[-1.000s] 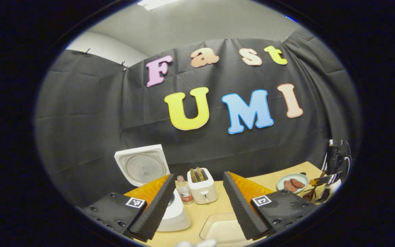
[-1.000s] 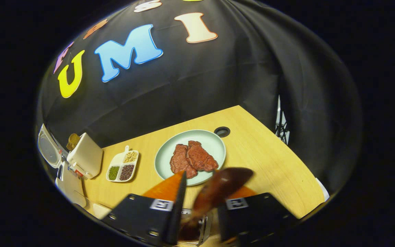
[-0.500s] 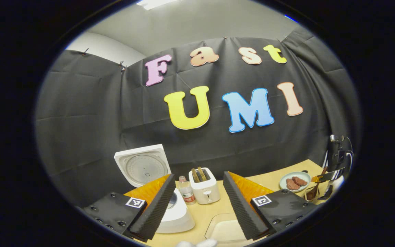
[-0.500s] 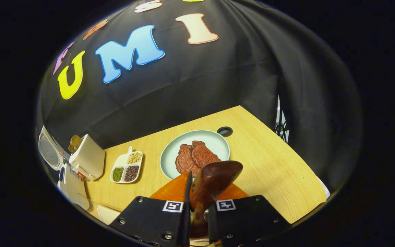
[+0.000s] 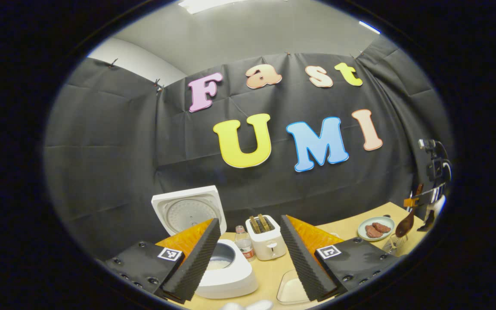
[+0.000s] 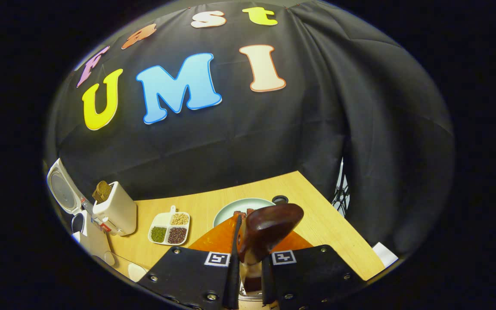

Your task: Close the left gripper, press the button to open the rice cooker; take a wooden spoon from the chopstick holder with the right hand, scoop a spoonful of rice and pour it into the rice cooker, then put the wooden spoon back into the chopstick holder.

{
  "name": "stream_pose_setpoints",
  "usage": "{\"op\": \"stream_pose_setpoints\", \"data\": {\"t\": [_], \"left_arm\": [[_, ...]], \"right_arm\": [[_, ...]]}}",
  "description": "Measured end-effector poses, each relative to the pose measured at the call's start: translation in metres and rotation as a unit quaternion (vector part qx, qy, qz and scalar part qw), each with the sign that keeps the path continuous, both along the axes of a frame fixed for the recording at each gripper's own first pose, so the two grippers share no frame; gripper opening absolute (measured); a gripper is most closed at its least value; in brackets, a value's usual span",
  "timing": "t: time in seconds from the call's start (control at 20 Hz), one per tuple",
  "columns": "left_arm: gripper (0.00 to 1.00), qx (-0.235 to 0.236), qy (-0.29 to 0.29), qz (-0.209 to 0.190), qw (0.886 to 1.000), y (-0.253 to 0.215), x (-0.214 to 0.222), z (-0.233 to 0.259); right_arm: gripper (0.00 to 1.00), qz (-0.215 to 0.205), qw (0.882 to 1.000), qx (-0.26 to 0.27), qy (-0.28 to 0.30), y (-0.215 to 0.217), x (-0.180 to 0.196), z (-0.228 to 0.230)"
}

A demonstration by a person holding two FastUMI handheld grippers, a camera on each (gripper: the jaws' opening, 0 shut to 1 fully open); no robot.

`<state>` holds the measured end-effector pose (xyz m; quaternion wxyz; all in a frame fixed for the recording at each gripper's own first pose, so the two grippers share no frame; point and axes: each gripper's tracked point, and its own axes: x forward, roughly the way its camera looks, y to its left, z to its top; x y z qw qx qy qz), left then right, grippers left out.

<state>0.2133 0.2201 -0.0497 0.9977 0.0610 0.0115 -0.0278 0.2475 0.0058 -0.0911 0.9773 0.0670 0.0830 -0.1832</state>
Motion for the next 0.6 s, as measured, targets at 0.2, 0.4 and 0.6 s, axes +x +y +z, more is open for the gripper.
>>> {"op": "stream_pose_setpoints", "data": {"t": [0.2,0.4,0.6], "left_arm": [[0.97,-0.004,-0.009,-0.012,1.0,0.013,-0.002,-0.002],[0.99,-0.018,-0.007,-0.027,0.999,0.021,-0.005,-0.008],[0.99,-0.026,-0.006,-0.025,0.999,0.04,-0.012,-0.013]], "right_arm": [[0.21,0.024,0.999,-0.034,-0.033,0.053,-0.006,0.056],[0.21,0.065,0.995,-0.059,-0.054,0.123,-0.008,0.089],[0.21,0.124,0.988,-0.076,-0.049,0.206,-0.006,0.088]]}}
